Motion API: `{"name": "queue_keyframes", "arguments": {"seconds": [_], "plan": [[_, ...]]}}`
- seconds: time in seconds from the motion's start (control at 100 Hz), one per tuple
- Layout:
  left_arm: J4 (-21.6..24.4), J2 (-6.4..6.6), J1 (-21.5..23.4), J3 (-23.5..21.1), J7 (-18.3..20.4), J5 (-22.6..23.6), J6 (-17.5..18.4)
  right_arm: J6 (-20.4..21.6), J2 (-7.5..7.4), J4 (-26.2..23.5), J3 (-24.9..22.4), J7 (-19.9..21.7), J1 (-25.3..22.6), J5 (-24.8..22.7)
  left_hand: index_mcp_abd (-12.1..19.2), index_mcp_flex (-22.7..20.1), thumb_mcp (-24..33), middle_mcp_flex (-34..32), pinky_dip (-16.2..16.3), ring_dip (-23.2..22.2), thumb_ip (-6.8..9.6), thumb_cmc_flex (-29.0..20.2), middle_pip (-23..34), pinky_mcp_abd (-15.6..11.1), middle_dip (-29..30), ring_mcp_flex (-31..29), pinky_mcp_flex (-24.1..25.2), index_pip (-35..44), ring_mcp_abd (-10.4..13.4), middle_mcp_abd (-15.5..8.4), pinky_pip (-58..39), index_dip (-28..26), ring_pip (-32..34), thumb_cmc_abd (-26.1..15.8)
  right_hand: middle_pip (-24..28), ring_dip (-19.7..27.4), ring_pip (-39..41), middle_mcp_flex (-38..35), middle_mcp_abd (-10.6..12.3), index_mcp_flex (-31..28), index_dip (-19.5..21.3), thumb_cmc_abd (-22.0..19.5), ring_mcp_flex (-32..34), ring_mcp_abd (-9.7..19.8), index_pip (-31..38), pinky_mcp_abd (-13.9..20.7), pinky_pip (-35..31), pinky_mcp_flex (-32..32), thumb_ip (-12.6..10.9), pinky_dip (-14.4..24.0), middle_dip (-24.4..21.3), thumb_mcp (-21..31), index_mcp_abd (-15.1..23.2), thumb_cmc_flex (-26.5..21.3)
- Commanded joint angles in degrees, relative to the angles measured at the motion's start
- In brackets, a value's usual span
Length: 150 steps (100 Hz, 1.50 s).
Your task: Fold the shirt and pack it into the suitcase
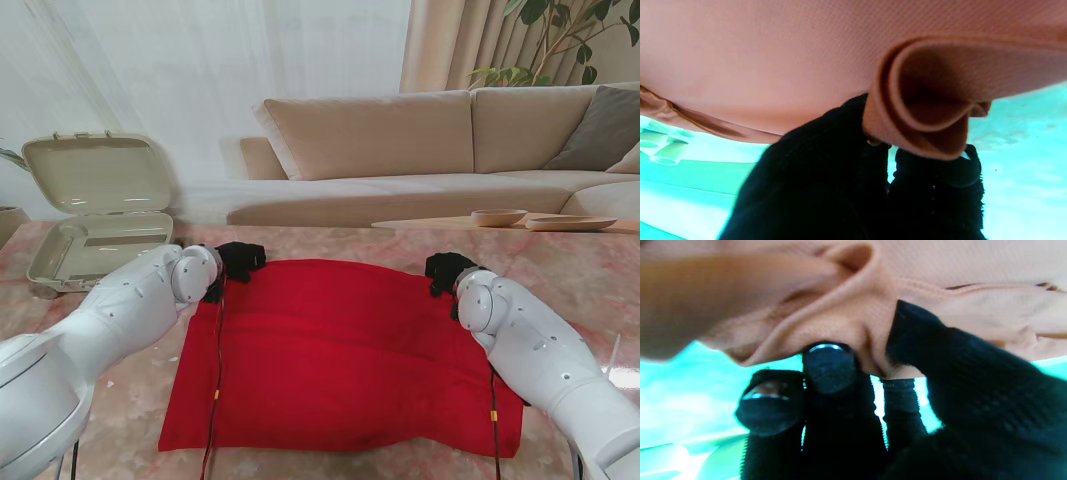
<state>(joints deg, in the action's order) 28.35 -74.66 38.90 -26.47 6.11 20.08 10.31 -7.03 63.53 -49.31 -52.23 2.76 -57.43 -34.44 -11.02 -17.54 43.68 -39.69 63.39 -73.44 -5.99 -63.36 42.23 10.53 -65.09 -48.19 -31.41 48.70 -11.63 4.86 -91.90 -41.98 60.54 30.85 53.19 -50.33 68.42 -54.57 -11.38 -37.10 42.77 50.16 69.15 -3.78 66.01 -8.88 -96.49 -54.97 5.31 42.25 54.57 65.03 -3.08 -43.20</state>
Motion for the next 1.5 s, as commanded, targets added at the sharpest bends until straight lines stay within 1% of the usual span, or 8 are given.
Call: {"name": "queue_keyframes", "arguments": {"seconds": [0.0,0.08,0.13,0.17,0.3,1.3,1.4,1.49], "plan": [[-0.4,0.03,1.0,-0.7,-0.2,-0.3,0.0,0.0,-0.09,0.3,-0.9,1.0,-1.1,0.5,1.6,0.3,4.7,-2.9,2.3,-1.5,1.98,0.6,2.7,-1.5,-0.2,-2.5,-2.0,4.0,-0.6,-1.6,-5.8,-3.5,4.1,2.7,4.0,0.2,2.1,-1.8,0.6,-1.1,1.6,3.2,3.3,1.5,3.7,0.7,-5.2,-2.2,-6.0,0.4,2.5,7.5,2.1,-5.5],[0.1,0.19,1.4,-1.8,-0.5,-0.7,-0.1,0.1,-0.18,-0.7,-2.0,1.4,-1.7,0.6,5.1,-2.0,9.3,-4.6,2.3,-1.4,3.08,2.0,5.4,-0.9,-0.5,-4.0,-3.5,11.3,-1.2,-2.4,-7.0,-11.0,5.8,3.9,6.1,-0.5,3.8,-2.4,1.2,-1.8,2.7,4.6,4.1,2.1,5.3,-2.2,-3.5,-1.8,-8.3,1.3,3.9,11.1,2.9,-4.9],[0.5,0.37,1.6,-2.5,-0.7,-0.9,-0.1,0.3,-0.27,-1.5,-2.9,2.1,-2.1,1.0,7.5,-4.6,11.6,-6.1,2.3,-1.2,3.46,2.4,6.7,-0.6,-0.8,-5.0,-4.7,15.3,-1.6,-2.9,-7.8,-14.4,6.9,4.8,7.6,-0.2,5.5,-3.1,1.5,-2.8,3.8,5.9,4.7,2.3,6.1,-12.6,28.7,2.7,-9.1,-39.0,4.7,13.6,3.4,-4.8],[1.1,0.59,1.8,-3.1,-0.6,-1.0,-0.2,0.4,-0.29,-2.0,-3.4,2.4,-2.4,1.2,9.1,-7.2,13.2,-7.0,2.2,-1.0,3.69,2.7,7.2,-0.4,-0.9,-5.7,-5.4,18.5,-1.8,-2.9,-8.4,-16.5,7.7,5.8,8.8,-0.2,6.8,-3.6,1.7,-3.6,5.1,7.2,5.0,2.4,7.4,-13.8,30.8,2.3,-10.0,-44.3,5.6,15.5,3.8,-4.8],[2.3,1.29,2.1,-4.0,0.2,-1.2,-0.1,0.9,-0.58,-3.5,-4.7,3.7,-3.2,1.4,11.3,-11.6,17.3,-8.9,1.9,-0.4,3.79,3.5,8.1,-0.2,-0.7,-7.6,-7.7,21.8,-2.1,-2.7,-9.5,-17.5,9.2,8.2,11.3,1.0,10.7,-4.8,2.5,-5.9,9.4,10.1,5.6,3.2,8.5,-1.1,-9.0,-4.1,-10.3,3.8,8.1,20.4,4.8,-4.4],[11.1,3.4,3.7,-13.5,-4.8,0.4,-4.4,2.6,0.46,-6.2,-10.2,-3.7,-2.5,-0.3,12.2,-16.0,20.5,-10.7,2.3,1.0,2.2,2.5,8.2,2.8,1.9,-9.4,-9.8,23.0,-4.5,-1.2,-9.3,-19.7,8.9,10.4,13.6,0.6,15.5,-4.3,2.8,-6.5,13.2,9.5,5.5,5.0,10.0,0.3,-12.3,-3.4,-12.1,4.7,10.7,22.4,6.9,-4.1],[10.1,2.92,3.0,-13.4,-6.3,0.6,-4.2,2.3,0.86,-6.0,-10.4,-4.9,-1.9,0.2,12.2,-16.0,20.0,-10.6,2.5,0.9,2.01,2.3,8.1,3.0,1.8,-9.3,-9.6,22.9,-4.7,-1.2,-9.1,-19.5,8.7,10.4,13.8,0.3,15.5,-4.2,2.7,-6.1,12.9,8.7,5.4,5.1,10.2,-15.4,5.3,3.3,-14.2,-5.9,10.6,21.0,6.9,-4.2],[9.8,2.71,2.7,-13.6,-7.5,0.9,-4.0,2.3,1.0,-6.5,-10.8,-5.7,-1.8,0.1,12.1,-16.1,19.9,-10.6,2.5,0.9,2.03,2.2,8.0,3.0,1.9,-9.3,-9.6,22.9,-4.8,-1.2,-9.0,-19.4,8.6,10.4,13.8,0.3,15.5,-4.0,2.7,-6.1,12.9,8.6,5.4,5.1,10.3,-12.1,0.6,3.7,-14.7,1.1,10.5,20.7,6.9,-4.1]]}}
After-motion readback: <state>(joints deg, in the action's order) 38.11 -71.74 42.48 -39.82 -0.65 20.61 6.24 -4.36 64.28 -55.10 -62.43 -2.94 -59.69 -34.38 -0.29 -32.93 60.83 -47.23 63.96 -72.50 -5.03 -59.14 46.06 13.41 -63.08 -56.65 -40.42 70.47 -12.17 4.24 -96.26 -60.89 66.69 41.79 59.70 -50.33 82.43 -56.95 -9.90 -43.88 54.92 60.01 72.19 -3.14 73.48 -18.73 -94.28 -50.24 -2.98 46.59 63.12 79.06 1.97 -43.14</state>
